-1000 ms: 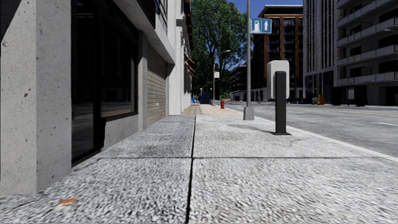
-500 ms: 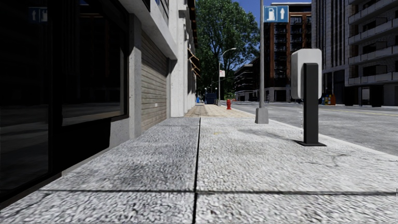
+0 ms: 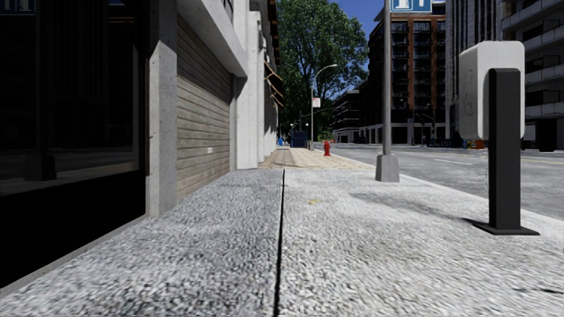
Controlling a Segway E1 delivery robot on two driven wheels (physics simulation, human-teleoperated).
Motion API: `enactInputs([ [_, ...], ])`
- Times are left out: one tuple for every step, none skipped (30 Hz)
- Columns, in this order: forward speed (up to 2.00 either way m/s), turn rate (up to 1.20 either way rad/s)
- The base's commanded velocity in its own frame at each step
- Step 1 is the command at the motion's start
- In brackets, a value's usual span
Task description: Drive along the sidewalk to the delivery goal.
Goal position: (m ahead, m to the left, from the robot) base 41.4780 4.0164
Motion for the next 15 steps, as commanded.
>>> enactInputs([
  [2.00,0.00],
  [2.00,0.00],
  [2.00,0.00],
  [2.00,0.00],
  [2.00,0.00],
  [2.00,0.00],
  [2.00,0.00],
  [2.00,0.00],
  [2.00,0.00],
  [2.00,0.00],
  [2.00,0.00],
  [2.00,0.00],
  [2.00,0.00],
  [2.00,-0.07],
  [2.00,-0.10],
])
